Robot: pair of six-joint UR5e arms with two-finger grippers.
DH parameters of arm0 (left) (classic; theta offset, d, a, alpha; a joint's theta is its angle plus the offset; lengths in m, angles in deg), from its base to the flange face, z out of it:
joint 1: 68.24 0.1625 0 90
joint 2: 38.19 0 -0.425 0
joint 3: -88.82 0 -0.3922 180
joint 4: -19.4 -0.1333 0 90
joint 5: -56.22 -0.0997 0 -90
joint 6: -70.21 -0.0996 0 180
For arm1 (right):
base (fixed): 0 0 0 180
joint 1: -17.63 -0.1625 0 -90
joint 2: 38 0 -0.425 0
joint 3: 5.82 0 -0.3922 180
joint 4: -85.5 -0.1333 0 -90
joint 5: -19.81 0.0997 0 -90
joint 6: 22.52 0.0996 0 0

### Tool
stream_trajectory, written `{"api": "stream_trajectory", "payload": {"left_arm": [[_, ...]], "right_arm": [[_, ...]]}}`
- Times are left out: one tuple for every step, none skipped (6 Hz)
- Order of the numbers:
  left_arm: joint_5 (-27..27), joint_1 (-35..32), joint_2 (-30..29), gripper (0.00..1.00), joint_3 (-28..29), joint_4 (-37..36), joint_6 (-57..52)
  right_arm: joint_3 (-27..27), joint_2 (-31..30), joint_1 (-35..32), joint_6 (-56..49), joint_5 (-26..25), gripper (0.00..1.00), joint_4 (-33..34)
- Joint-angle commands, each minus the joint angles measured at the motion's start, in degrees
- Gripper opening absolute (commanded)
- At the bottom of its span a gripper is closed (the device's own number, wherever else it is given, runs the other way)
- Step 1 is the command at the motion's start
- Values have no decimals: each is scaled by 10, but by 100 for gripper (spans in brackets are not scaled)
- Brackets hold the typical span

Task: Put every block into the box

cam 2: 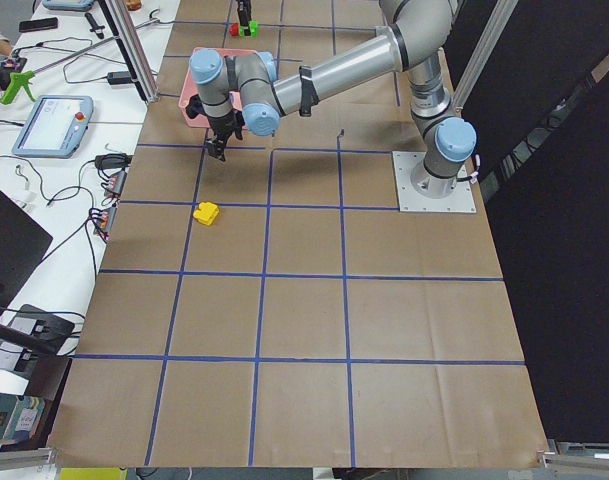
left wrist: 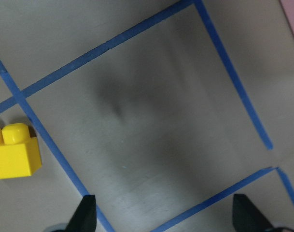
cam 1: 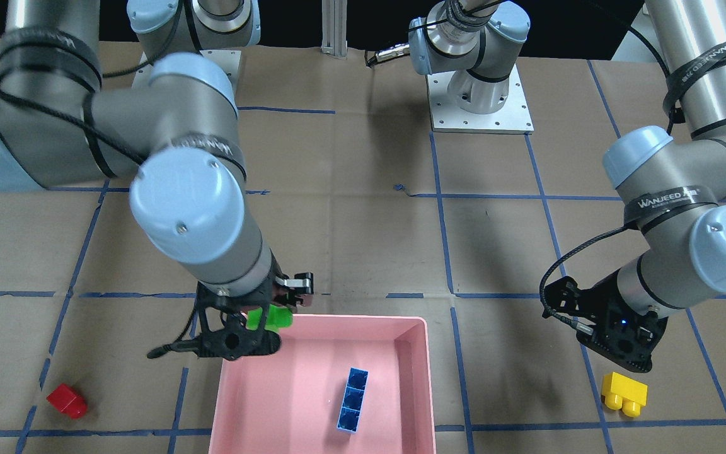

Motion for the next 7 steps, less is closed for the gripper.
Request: {"api": "stream_trajectory", "payload": {"left_arm": [[-7,27,-18,99,0,-42,-62],[-32,28,-62,99,21,-92,-47],[-48,29,-92,99,27,-137,-46],[-86,31,-106,99,28,-139,-45],[-97,31,-115,99,40,-142,-42],[-97,36,-129,99,57,-142,-41],[-97,45,-141,99,64,-142,-41]], "right_arm": [[-18,73,-9,-5,7,81,86],[-19,70,-9,-7,7,99,92],[-22,66,-9,-6,7,99,90],[-22,53,-8,-4,1,100,80],[-22,22,3,-4,-1,100,30],[-15,-12,19,-4,-6,100,-17],[-11,-42,65,-9,-7,100,-64]]}}
